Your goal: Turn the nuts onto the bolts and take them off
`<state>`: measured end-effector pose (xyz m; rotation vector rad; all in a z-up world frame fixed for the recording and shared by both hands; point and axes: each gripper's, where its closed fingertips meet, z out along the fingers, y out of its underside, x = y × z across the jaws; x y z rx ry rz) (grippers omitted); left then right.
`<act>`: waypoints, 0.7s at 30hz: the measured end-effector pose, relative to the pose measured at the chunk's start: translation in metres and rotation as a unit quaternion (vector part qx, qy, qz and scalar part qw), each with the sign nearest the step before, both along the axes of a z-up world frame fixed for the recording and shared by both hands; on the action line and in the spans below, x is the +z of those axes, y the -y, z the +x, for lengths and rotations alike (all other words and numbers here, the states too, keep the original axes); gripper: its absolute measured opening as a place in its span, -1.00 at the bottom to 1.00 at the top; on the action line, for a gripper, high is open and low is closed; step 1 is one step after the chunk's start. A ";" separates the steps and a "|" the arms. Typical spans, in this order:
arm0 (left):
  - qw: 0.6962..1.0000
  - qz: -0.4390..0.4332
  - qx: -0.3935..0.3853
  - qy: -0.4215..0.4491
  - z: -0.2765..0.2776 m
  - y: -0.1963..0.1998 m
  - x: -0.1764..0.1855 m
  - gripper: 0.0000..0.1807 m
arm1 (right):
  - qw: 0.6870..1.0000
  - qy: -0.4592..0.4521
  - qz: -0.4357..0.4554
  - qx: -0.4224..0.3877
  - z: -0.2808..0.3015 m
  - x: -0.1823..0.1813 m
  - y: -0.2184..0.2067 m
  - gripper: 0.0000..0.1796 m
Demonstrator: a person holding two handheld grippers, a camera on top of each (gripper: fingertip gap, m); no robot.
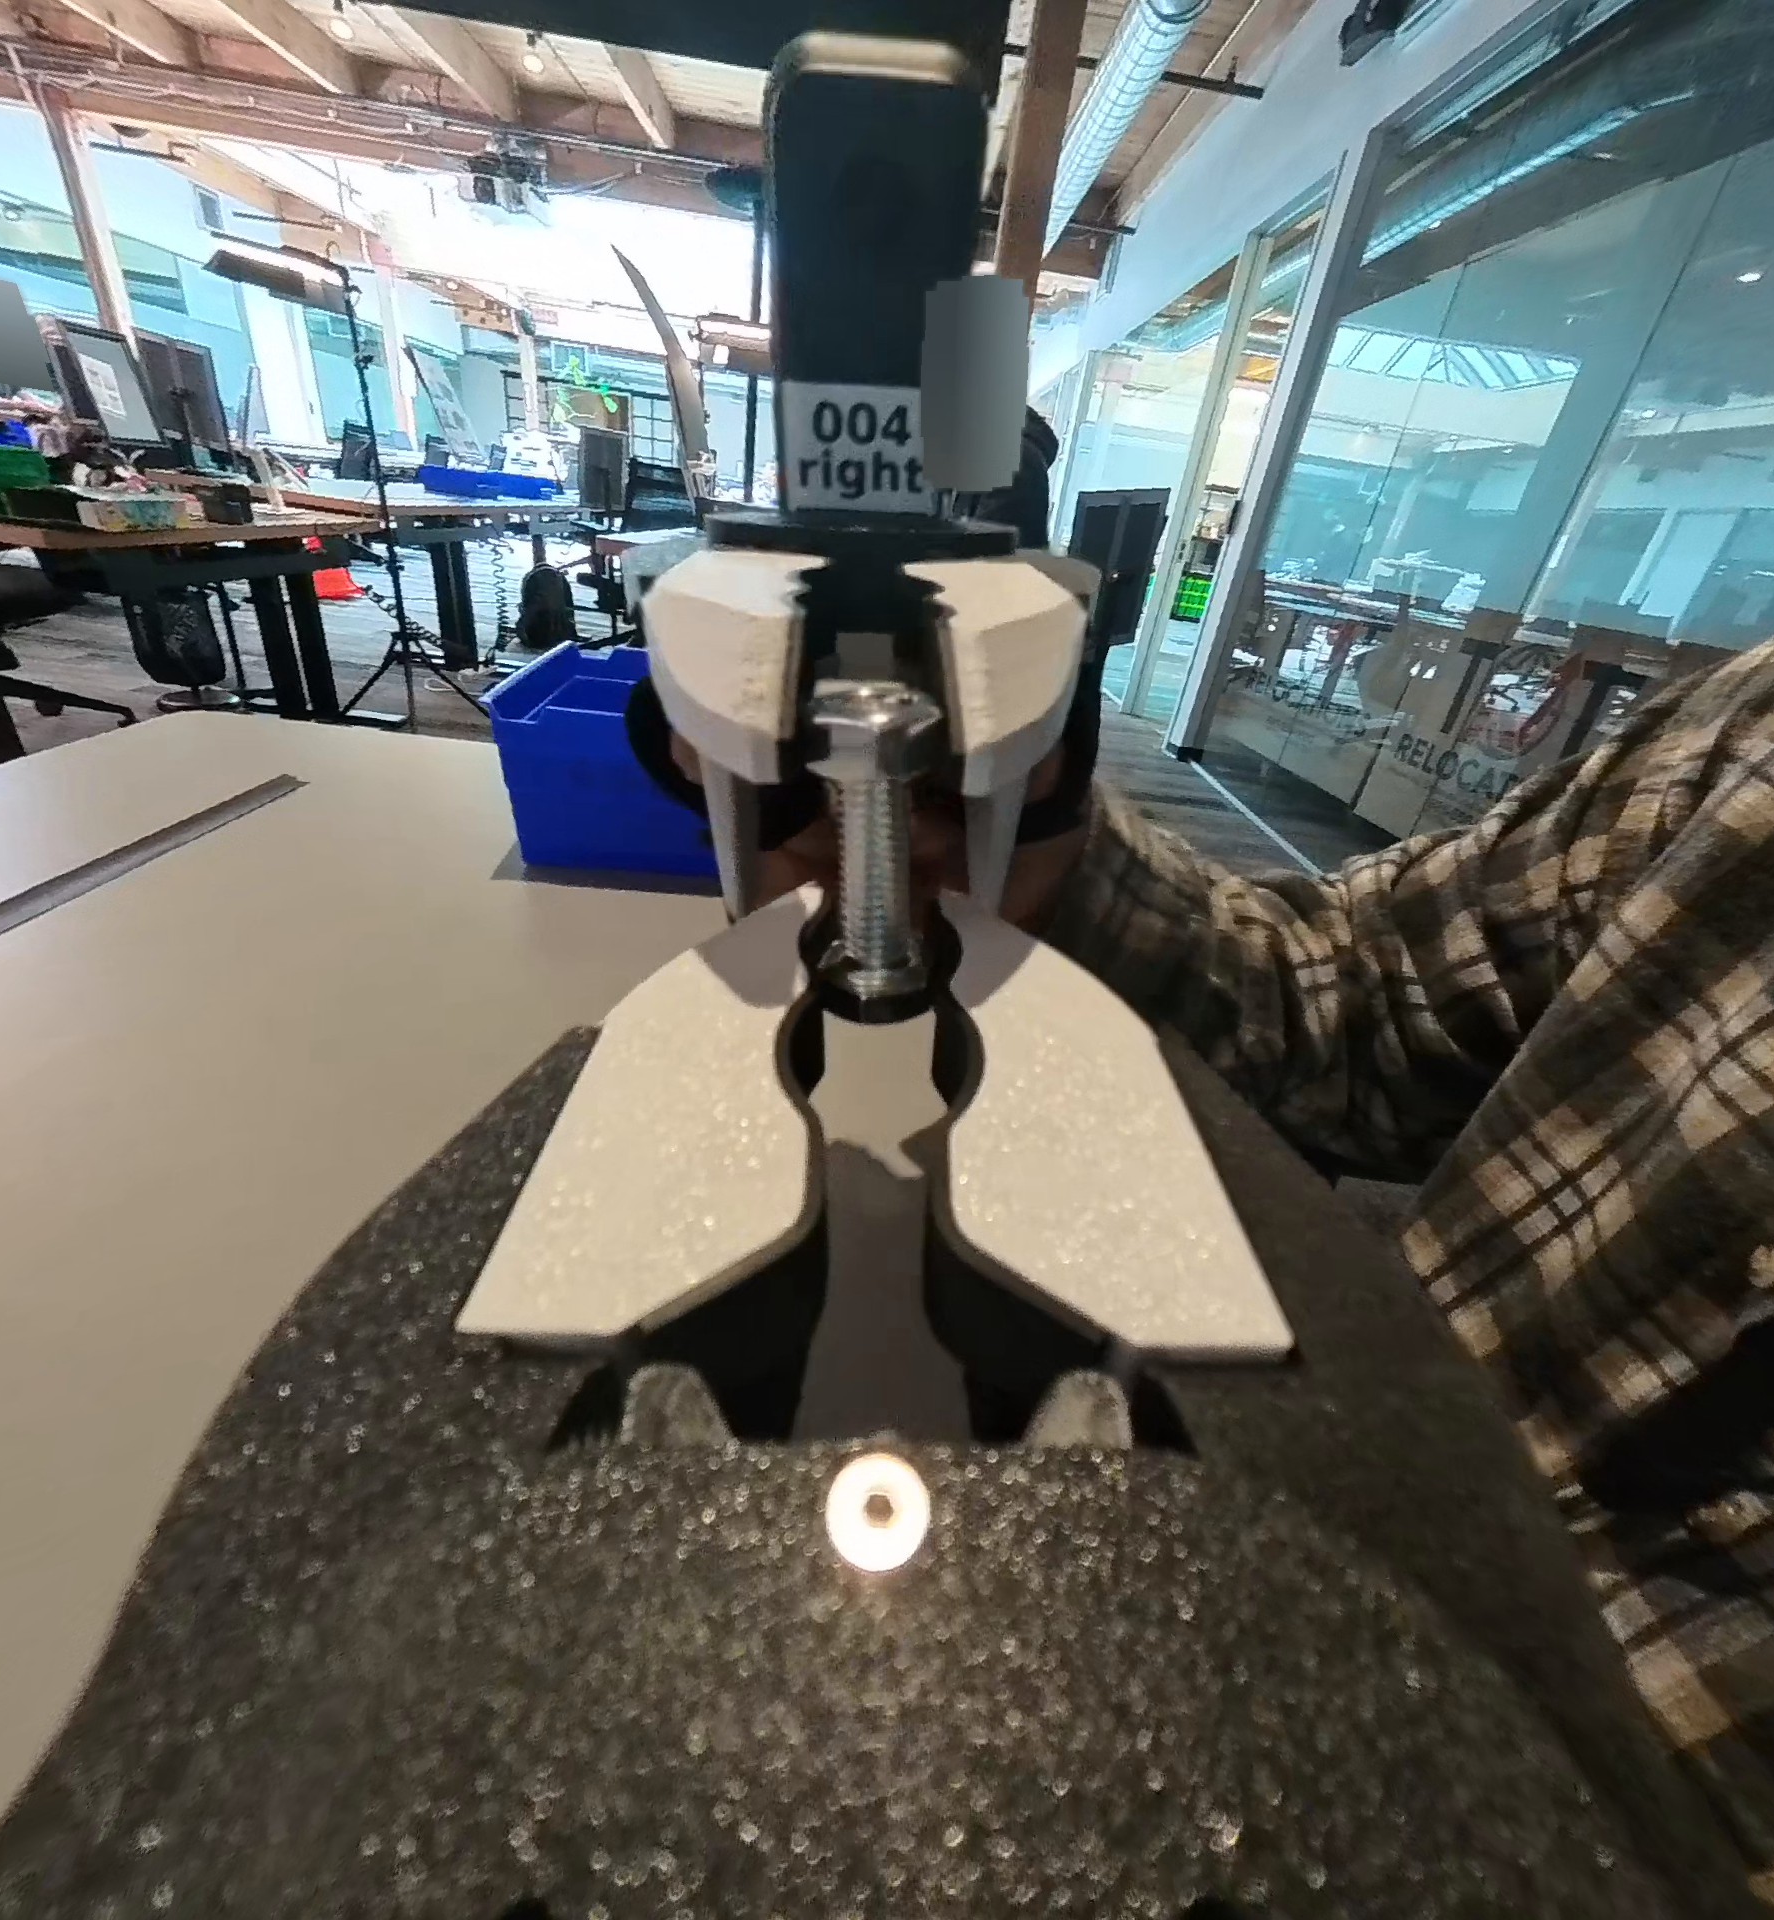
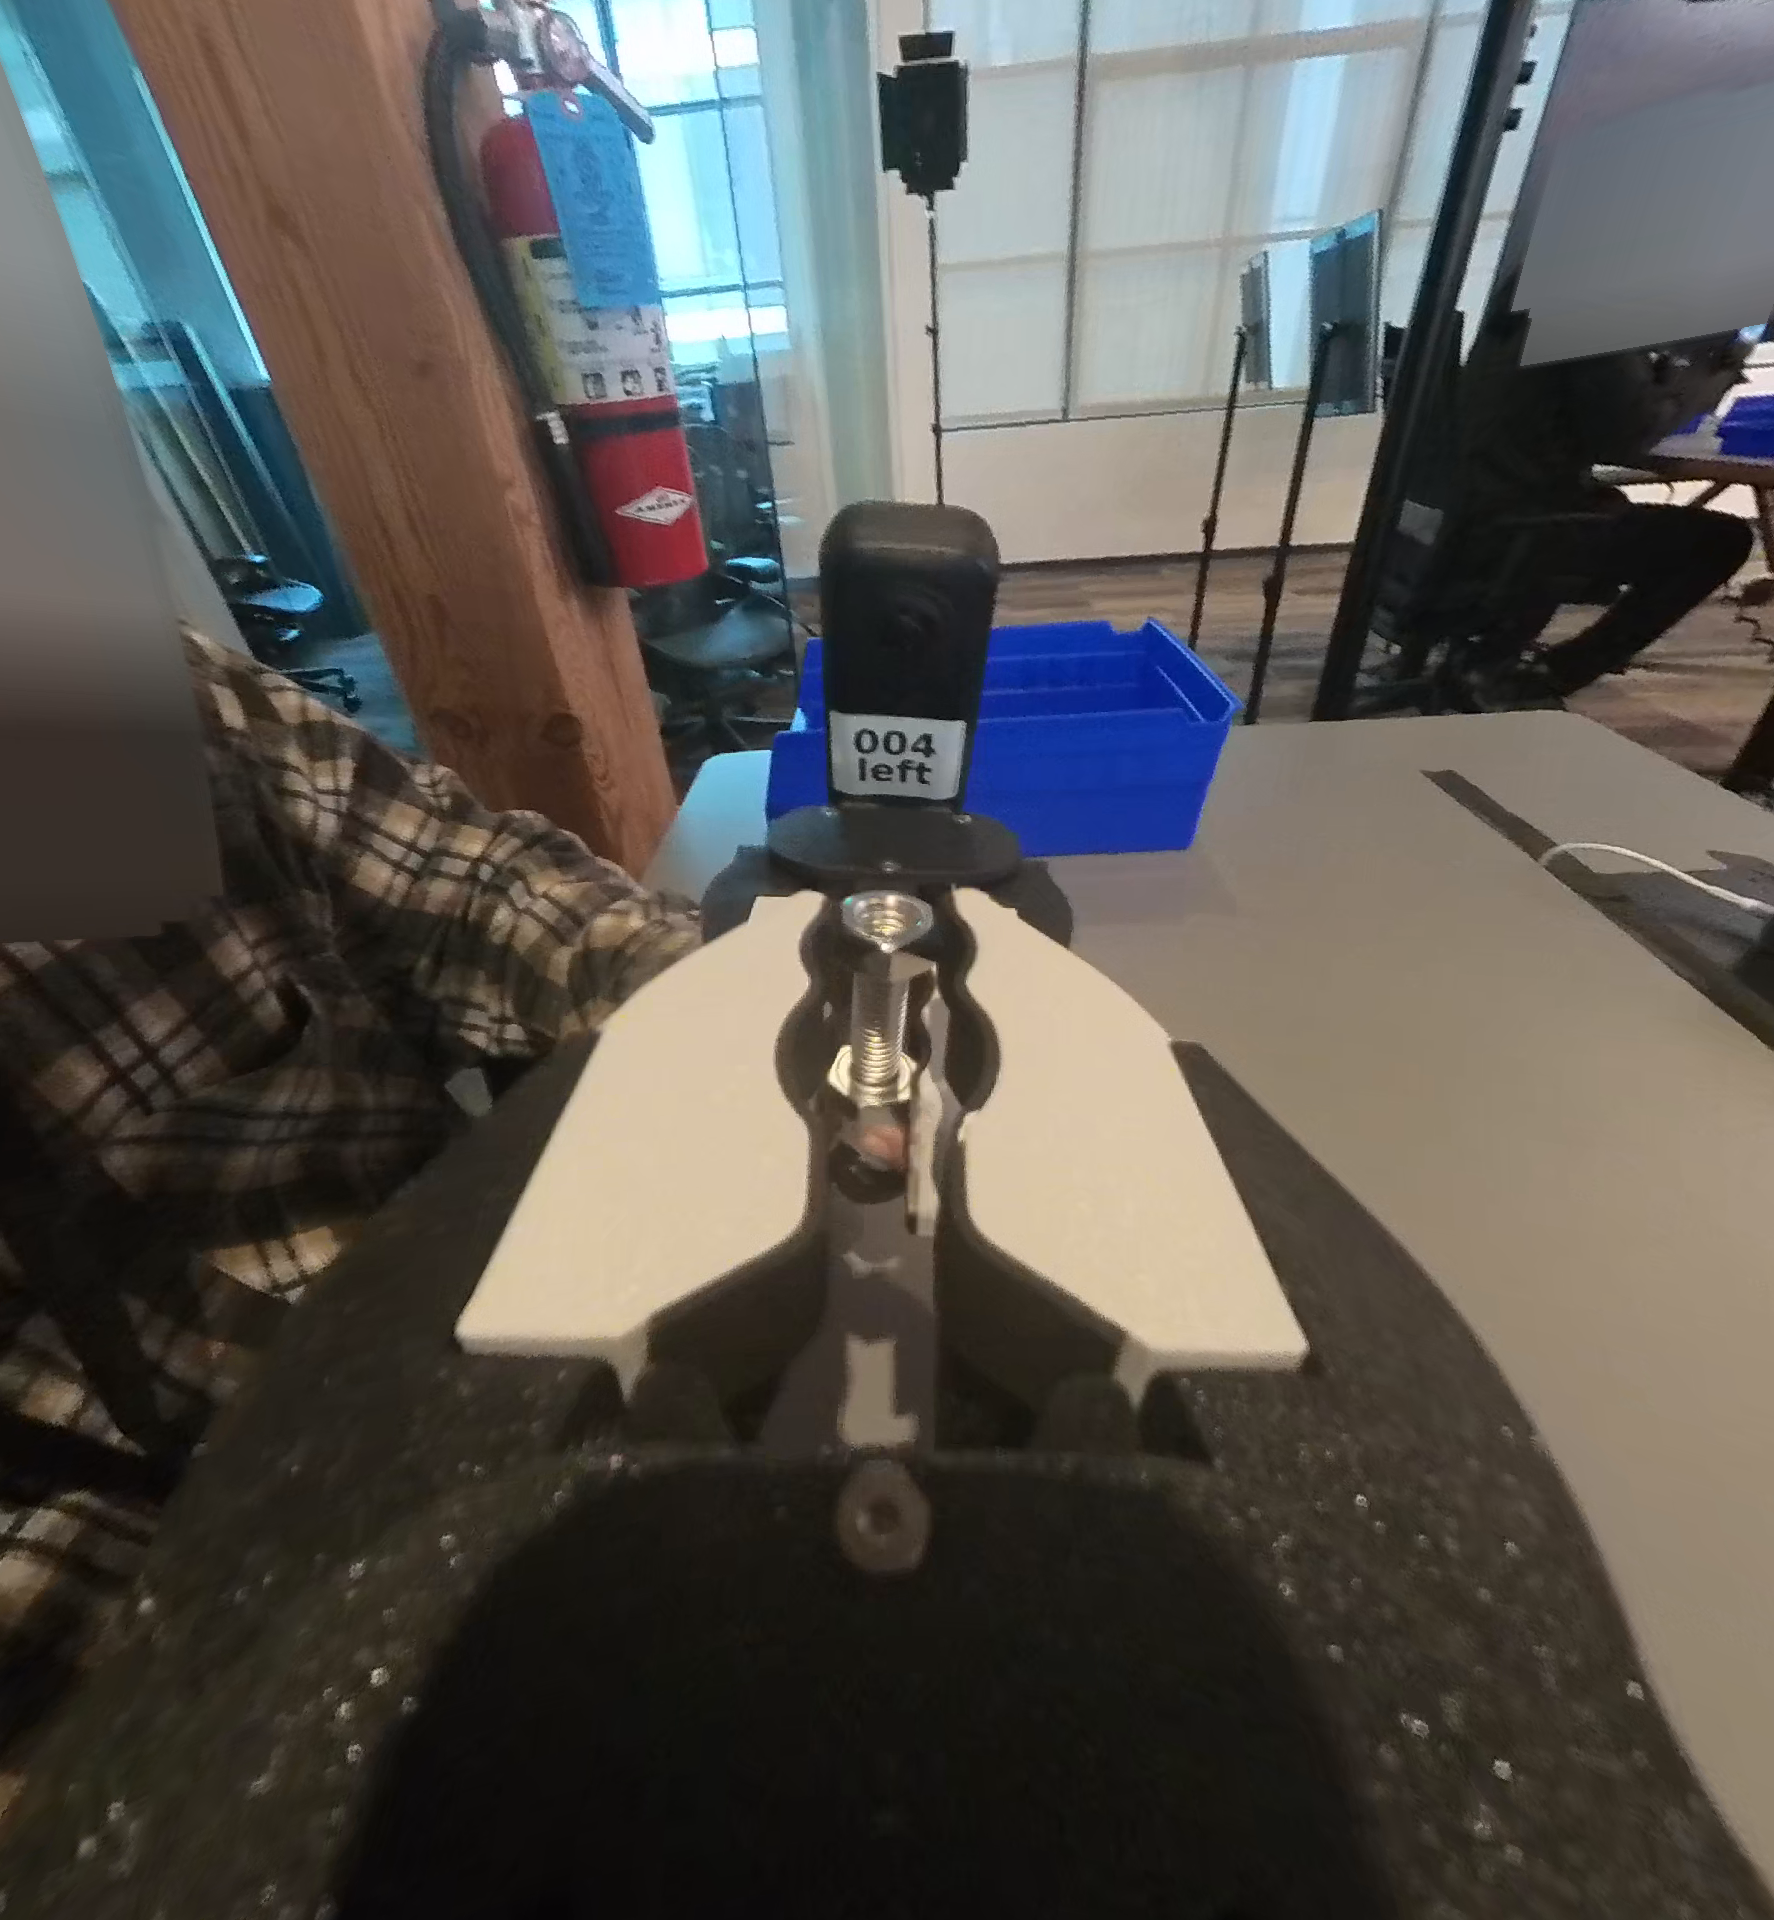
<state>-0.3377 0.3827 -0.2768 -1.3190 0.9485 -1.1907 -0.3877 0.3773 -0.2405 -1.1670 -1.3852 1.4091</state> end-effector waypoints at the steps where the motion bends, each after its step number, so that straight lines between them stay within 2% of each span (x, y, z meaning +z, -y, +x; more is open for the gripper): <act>1: 1.000 -0.001 -0.007 0.002 0.001 0.002 0.001 -0.83 | 1.000 -0.004 0.001 0.008 0.001 0.001 0.001 -0.81; 6: 1.000 0.000 -0.023 0.007 0.003 0.007 0.002 -0.83 | 1.000 -0.007 -0.002 0.026 0.004 0.001 0.003 -0.79; 8: 1.000 -0.002 -0.022 0.015 0.001 0.006 0.003 -0.83 | 1.000 -0.013 -0.005 0.012 0.005 0.003 -0.001 -0.73; 13: 1.000 0.002 -0.014 0.023 -0.003 0.003 0.008 -0.84 | 1.000 -0.013 -0.013 -0.025 0.013 0.004 -0.017 -0.76; 21: 1.000 -0.002 -0.002 0.013 -0.002 -0.001 0.003 -0.83 | 1.000 -0.017 -0.020 -0.013 0.006 0.007 -0.006 -0.64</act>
